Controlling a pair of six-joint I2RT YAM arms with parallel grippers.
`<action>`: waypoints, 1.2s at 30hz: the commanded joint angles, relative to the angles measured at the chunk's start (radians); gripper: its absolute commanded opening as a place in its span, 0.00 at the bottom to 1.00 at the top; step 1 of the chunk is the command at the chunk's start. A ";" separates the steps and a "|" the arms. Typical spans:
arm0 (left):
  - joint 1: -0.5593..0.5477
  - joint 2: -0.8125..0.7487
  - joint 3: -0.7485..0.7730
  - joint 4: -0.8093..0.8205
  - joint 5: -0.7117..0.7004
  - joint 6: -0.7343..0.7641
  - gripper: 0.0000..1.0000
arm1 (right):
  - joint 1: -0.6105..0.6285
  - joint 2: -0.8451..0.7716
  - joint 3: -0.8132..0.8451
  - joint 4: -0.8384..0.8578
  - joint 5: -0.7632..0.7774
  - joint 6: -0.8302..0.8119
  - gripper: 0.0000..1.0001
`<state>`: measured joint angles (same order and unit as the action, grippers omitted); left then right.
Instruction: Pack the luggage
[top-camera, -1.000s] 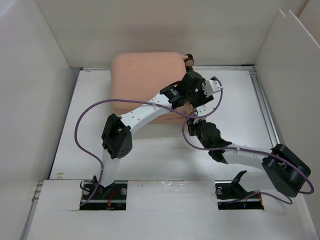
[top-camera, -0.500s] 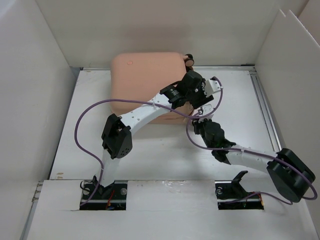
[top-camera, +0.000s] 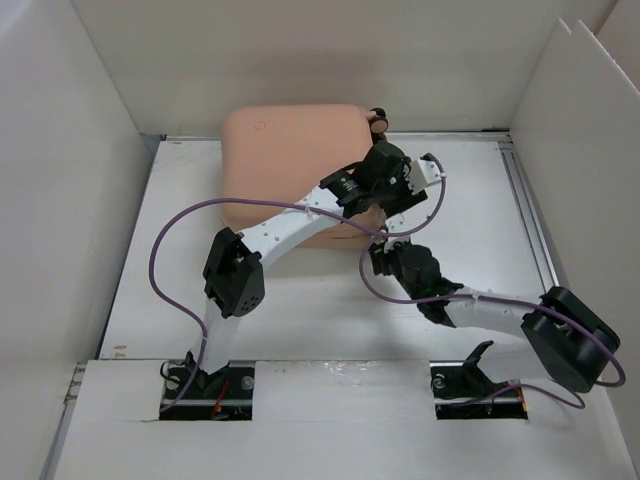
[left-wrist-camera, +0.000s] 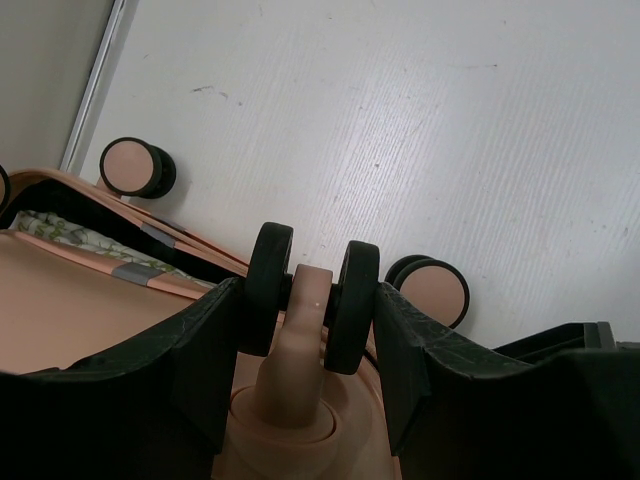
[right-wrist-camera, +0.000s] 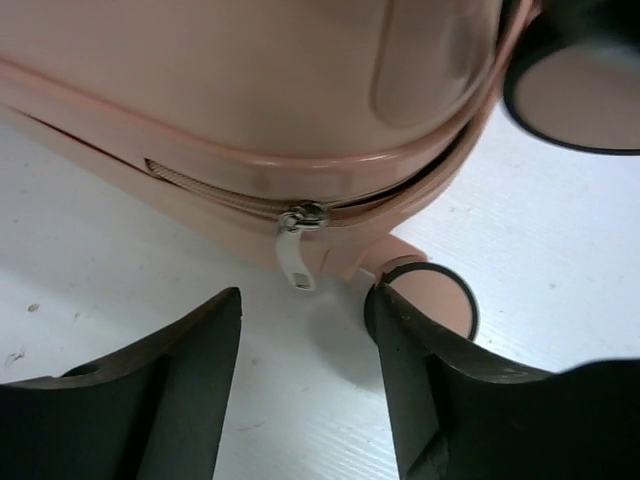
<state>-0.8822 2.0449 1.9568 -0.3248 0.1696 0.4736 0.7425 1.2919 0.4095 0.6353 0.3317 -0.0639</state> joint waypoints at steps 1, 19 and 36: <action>-0.014 -0.129 0.014 0.059 0.027 -0.056 0.00 | 0.035 0.036 0.063 0.046 0.006 0.010 0.61; -0.014 -0.129 0.005 0.059 0.027 -0.066 0.00 | 0.057 0.136 0.146 0.046 0.273 0.117 0.00; -0.004 -0.129 0.005 0.059 0.027 -0.066 0.00 | -0.253 0.136 -0.069 0.453 -0.384 0.157 0.00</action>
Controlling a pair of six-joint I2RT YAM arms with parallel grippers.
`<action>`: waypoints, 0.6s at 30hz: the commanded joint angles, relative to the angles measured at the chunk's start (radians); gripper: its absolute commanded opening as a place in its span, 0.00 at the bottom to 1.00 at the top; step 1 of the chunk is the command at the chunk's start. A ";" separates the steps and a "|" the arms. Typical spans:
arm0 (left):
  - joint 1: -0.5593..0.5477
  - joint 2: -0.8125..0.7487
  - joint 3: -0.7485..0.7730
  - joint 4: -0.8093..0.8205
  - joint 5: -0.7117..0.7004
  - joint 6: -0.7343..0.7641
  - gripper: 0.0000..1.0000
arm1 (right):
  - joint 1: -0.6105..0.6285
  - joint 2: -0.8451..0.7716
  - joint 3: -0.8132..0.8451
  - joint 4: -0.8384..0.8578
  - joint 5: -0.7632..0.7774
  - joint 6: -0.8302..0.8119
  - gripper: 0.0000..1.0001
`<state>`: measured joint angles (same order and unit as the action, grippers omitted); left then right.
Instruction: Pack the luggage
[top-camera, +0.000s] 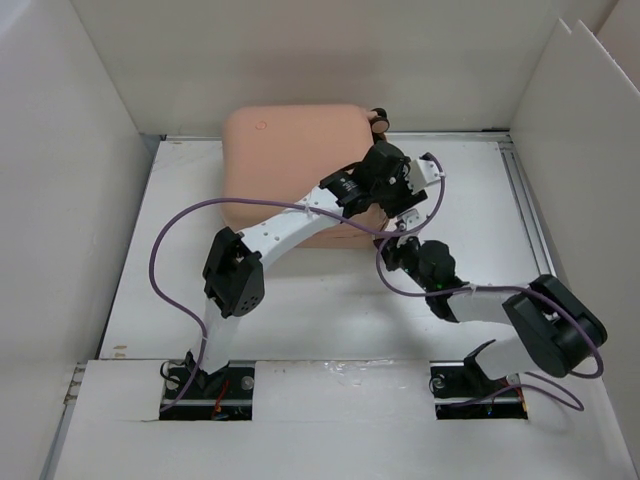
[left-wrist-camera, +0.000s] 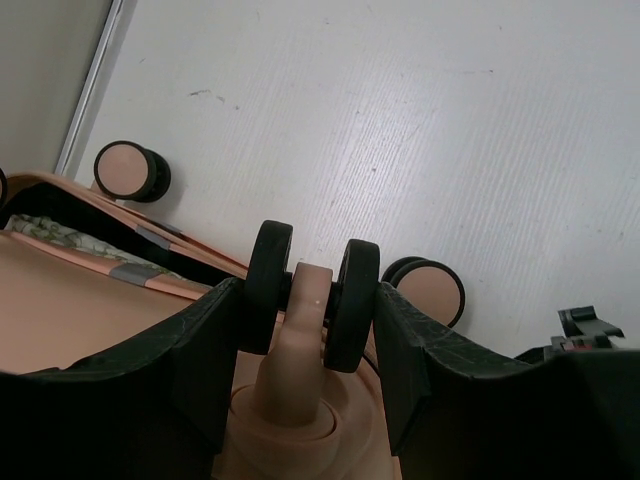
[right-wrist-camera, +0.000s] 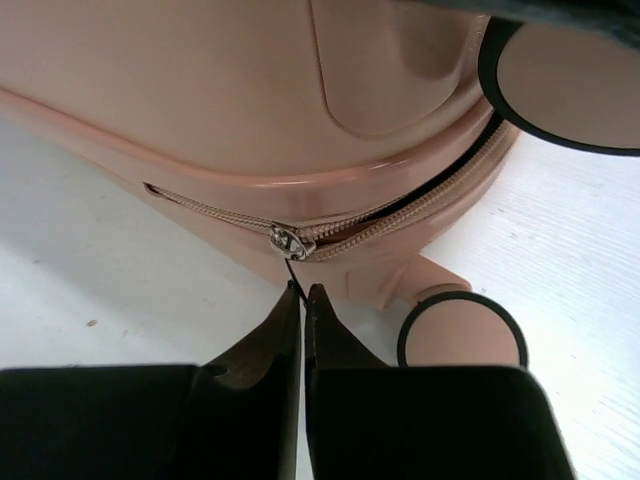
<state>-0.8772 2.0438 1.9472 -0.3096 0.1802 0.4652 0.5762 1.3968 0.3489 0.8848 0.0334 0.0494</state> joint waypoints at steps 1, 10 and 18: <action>-0.009 -0.137 0.015 0.044 0.016 -0.057 0.00 | -0.098 0.042 -0.008 0.227 -0.114 0.044 0.00; -0.009 -0.137 0.033 -0.025 0.007 -0.008 0.00 | -0.159 0.103 -0.010 0.359 -0.377 0.052 0.06; -0.009 -0.137 0.076 -0.178 0.044 0.171 0.44 | -0.278 0.081 -0.097 0.388 -0.532 0.075 0.39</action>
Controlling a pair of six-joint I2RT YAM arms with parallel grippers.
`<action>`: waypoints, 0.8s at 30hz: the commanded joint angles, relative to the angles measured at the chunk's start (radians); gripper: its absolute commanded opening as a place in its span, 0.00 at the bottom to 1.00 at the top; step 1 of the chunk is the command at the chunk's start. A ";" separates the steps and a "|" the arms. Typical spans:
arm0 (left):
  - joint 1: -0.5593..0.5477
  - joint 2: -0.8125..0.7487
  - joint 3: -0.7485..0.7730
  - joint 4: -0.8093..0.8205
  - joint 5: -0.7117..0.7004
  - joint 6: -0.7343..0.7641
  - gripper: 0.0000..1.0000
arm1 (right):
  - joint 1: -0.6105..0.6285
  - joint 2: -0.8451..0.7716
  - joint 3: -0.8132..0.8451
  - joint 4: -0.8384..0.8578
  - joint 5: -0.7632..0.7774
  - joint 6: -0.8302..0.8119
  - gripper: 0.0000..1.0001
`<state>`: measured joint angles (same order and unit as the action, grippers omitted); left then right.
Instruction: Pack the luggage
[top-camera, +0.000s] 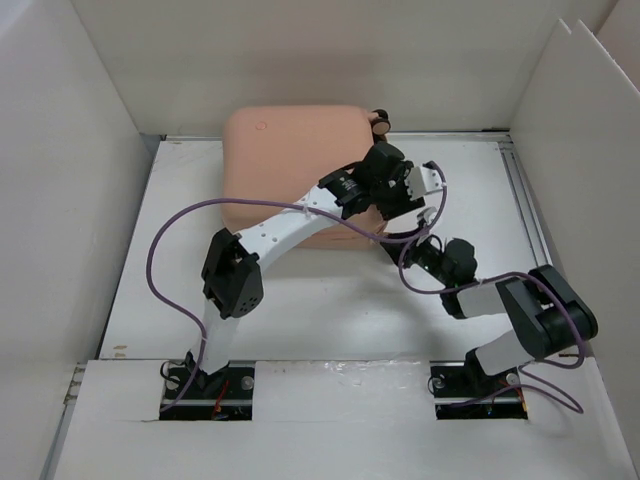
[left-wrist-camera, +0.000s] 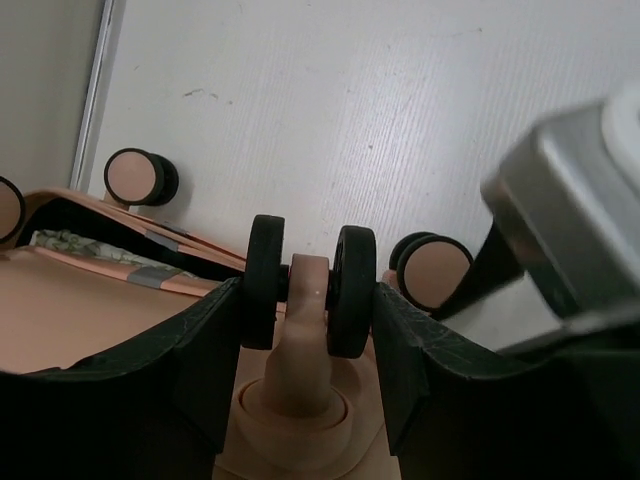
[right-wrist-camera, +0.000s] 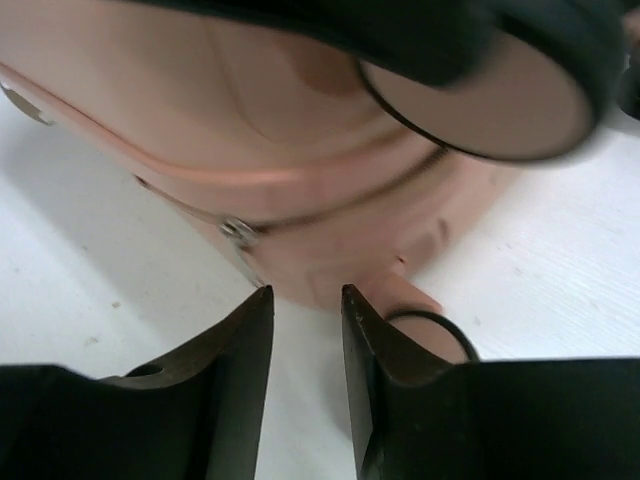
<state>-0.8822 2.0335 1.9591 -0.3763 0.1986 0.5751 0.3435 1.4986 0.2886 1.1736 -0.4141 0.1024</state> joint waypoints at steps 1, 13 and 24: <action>-0.004 -0.127 0.079 -0.139 0.025 0.074 0.49 | -0.064 -0.032 -0.037 0.090 -0.097 0.022 0.41; 0.031 -0.194 0.158 -0.221 0.131 -0.030 0.79 | -0.277 -0.122 -0.016 -0.229 -0.146 0.031 0.53; 0.568 -0.381 0.074 -0.099 -0.281 -0.345 0.82 | -0.310 -0.177 0.512 -0.799 0.232 -0.113 0.53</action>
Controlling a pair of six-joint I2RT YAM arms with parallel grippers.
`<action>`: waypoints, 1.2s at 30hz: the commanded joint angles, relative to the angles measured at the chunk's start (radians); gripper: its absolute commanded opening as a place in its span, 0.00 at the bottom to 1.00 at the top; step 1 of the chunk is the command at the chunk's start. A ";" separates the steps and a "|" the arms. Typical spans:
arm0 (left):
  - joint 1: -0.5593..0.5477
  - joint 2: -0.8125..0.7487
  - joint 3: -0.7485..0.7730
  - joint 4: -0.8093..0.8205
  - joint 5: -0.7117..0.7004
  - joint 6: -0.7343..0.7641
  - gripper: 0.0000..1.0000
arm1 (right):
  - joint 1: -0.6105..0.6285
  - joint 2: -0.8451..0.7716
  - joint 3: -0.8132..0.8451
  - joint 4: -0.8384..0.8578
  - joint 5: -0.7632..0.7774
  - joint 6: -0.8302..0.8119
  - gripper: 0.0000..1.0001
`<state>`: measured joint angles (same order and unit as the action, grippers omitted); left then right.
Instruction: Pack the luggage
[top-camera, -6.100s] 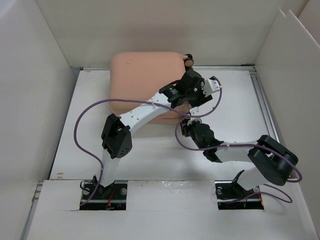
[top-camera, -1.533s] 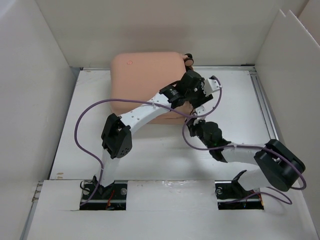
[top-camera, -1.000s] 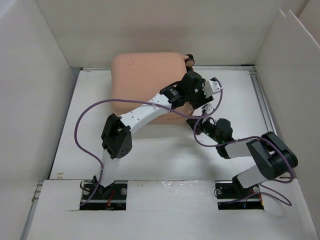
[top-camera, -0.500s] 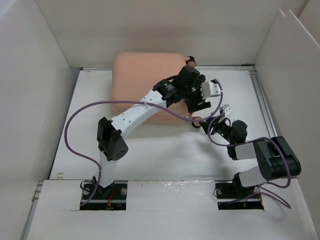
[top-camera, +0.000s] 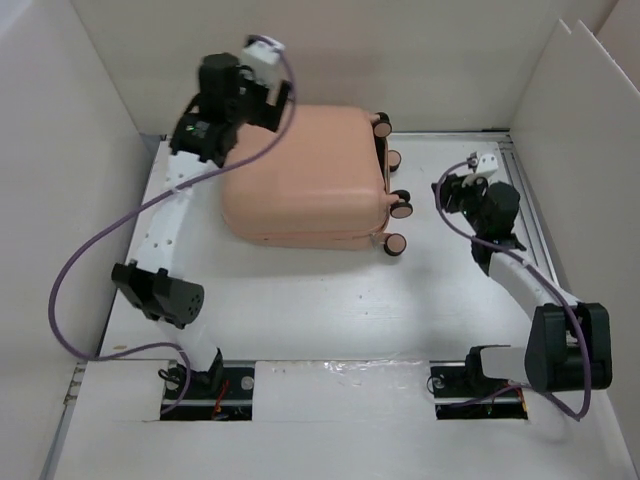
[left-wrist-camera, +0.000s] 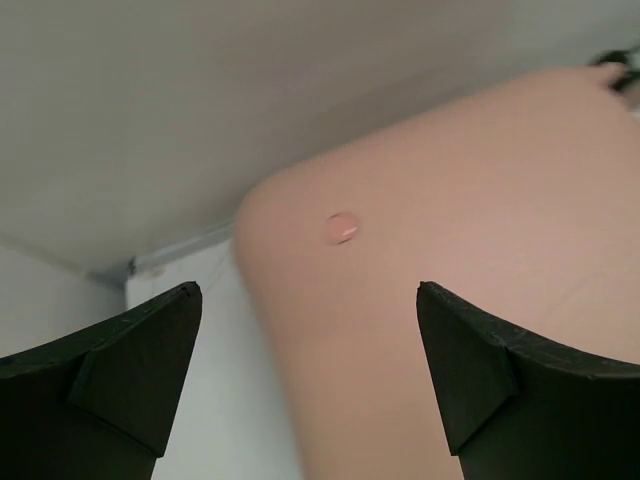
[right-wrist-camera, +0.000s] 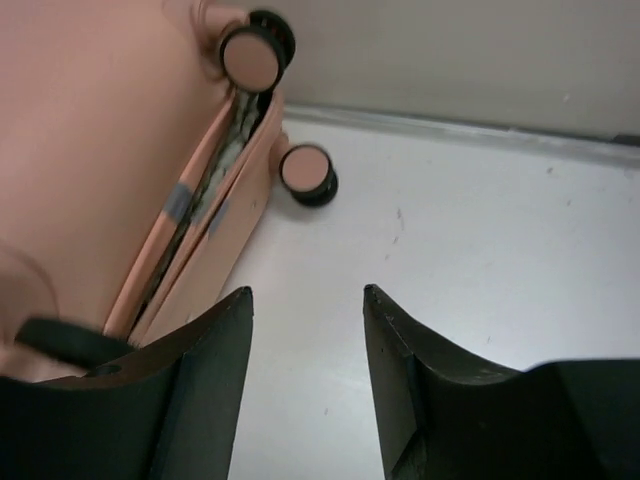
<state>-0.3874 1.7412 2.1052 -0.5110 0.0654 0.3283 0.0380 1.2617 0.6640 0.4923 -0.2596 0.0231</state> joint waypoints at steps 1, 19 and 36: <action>0.143 -0.107 -0.092 0.035 -0.133 -0.135 0.85 | -0.004 0.089 0.175 -0.118 0.068 -0.034 0.53; 0.407 0.293 -0.200 0.083 -0.058 -0.207 0.79 | 0.221 0.602 0.669 -0.212 0.022 -0.035 0.53; 0.317 0.206 -0.306 0.227 0.453 -0.097 0.77 | 0.353 0.444 0.471 0.224 -0.202 0.070 0.52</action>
<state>0.0780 2.0880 1.8309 -0.3408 0.2260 0.2283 0.2623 1.8103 1.1278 0.4740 -0.2440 0.0097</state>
